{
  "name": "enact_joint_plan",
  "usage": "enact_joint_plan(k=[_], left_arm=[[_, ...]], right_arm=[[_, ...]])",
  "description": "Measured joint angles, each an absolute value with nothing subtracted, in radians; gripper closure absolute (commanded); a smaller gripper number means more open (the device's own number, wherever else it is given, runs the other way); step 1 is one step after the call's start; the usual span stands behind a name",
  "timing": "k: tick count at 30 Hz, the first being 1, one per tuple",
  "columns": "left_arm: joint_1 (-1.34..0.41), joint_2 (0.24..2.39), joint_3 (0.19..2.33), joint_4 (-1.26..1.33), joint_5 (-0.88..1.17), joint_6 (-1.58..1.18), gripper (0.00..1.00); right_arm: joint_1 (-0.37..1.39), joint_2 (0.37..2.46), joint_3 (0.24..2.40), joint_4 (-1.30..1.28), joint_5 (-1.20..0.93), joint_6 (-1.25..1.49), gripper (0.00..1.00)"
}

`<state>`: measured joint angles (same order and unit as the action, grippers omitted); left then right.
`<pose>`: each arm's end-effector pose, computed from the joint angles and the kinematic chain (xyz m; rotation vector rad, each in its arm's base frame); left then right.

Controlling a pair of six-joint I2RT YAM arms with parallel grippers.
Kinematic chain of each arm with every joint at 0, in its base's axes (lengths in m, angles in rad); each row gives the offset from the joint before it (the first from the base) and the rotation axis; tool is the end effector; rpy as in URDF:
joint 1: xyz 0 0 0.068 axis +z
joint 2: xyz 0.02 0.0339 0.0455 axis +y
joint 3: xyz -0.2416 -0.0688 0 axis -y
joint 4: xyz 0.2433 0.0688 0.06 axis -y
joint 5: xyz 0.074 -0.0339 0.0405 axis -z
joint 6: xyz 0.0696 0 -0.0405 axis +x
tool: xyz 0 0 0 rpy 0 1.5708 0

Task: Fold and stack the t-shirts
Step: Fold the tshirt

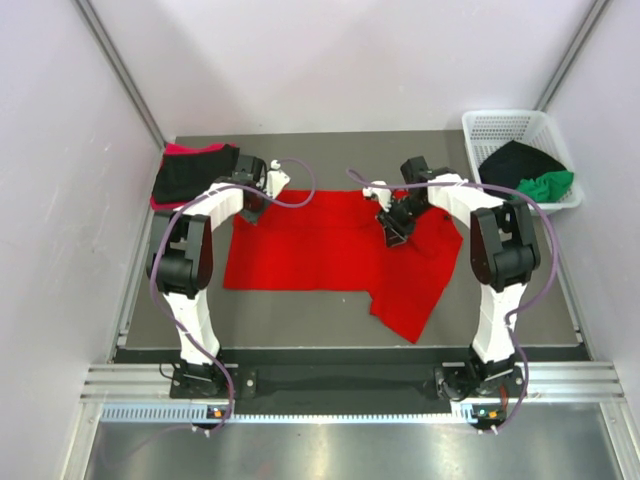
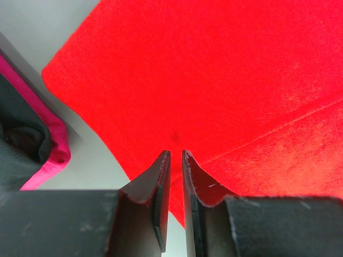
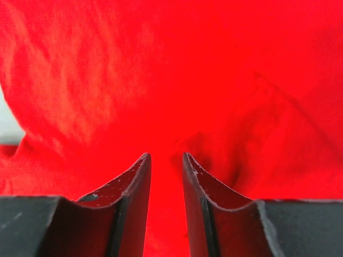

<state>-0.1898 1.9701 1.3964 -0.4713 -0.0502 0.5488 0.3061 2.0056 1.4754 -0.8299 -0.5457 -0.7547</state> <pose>0.4159 -0.0763 0.1303 0.9315 2.4559 0.1911 0.3609 0.1519 0.1308 -1.4553 2.3213 0.6827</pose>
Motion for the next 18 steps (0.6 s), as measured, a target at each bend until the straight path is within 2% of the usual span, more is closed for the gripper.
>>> enact_joint_plan(k=[18], left_arm=[[-0.19, 1.97, 1.385, -0.47, -0.051, 0.548, 0.81]], right_arm=[[0.352, 2.062, 1.535, -0.791, -0.479, -0.731, 0.62]])
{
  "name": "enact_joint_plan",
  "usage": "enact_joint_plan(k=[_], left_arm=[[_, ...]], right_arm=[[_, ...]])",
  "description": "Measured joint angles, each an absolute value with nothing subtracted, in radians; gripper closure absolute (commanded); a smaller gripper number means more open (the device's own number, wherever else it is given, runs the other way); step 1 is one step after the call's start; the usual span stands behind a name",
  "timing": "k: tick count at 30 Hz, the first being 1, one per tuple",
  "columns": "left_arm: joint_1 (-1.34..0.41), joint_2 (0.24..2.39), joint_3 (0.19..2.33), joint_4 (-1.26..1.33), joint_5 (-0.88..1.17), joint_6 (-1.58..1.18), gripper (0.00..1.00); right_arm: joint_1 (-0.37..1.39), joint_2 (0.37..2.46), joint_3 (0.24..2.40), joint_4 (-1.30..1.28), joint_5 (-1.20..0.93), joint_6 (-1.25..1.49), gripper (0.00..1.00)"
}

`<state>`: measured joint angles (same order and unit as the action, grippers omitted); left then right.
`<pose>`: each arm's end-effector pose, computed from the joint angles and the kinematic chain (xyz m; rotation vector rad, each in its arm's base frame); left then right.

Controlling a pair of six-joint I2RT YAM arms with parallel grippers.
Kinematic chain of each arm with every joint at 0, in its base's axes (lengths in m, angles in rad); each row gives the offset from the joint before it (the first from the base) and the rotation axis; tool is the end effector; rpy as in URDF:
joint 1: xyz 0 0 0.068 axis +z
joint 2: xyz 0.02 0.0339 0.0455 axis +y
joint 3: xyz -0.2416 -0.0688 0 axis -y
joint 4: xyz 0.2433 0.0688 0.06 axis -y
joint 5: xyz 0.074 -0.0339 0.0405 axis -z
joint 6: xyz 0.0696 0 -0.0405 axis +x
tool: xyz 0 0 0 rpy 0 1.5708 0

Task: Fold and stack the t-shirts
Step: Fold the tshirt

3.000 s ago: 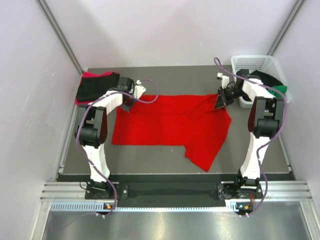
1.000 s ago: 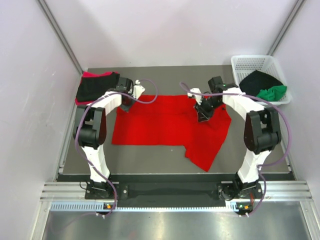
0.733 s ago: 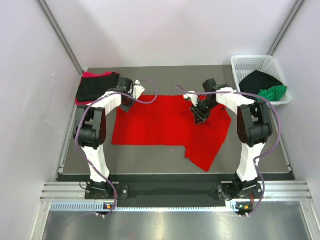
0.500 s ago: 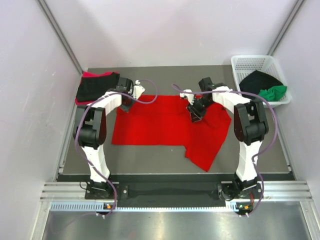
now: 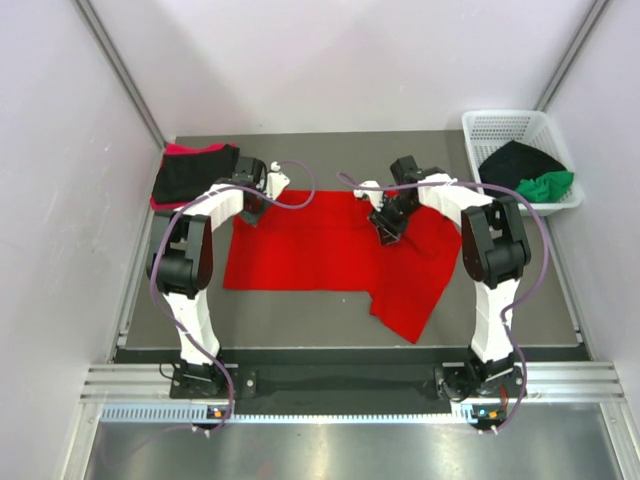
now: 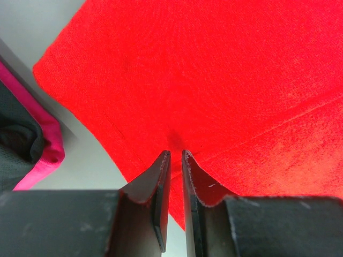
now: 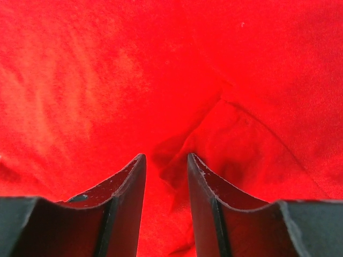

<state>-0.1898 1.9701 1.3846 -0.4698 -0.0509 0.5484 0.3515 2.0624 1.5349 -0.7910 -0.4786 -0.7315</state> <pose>0.4137 -0.0759 0.1268 0.9348 2.4657 0.1900 0.3724 0.1707 0.1244 -1.4886 2.3100 0.5923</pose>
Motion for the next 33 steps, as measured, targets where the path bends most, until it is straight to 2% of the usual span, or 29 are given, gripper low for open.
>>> enact_joint_plan(k=[8, 10, 13, 19, 33], left_arm=[[-0.189, 1.97, 1.385, -0.467, -0.051, 0.548, 0.81], [-0.189, 1.97, 1.385, -0.467, -0.051, 0.548, 0.81], [-0.189, 1.97, 1.385, -0.467, -0.051, 0.548, 0.81], [-0.188, 1.97, 1.385, -0.464, -0.051, 0.548, 0.81], [-0.185, 1.97, 1.385, -0.461, -0.05, 0.546, 0.81]], right_arm=[[0.354, 2.062, 1.518, -0.762, -0.446, -0.728, 0.65], [0.356, 2.061, 1.518, -0.757, -0.438, -0.722, 0.71], [0.358, 2.061, 1.514, -0.739, -0.422, -0.714, 0.73], [0.36, 2.037, 1.484, -0.704, -0.385, -0.7, 0.93], [0.411, 1.941, 1.48, -0.737, -0.359, -0.641, 0.94]])
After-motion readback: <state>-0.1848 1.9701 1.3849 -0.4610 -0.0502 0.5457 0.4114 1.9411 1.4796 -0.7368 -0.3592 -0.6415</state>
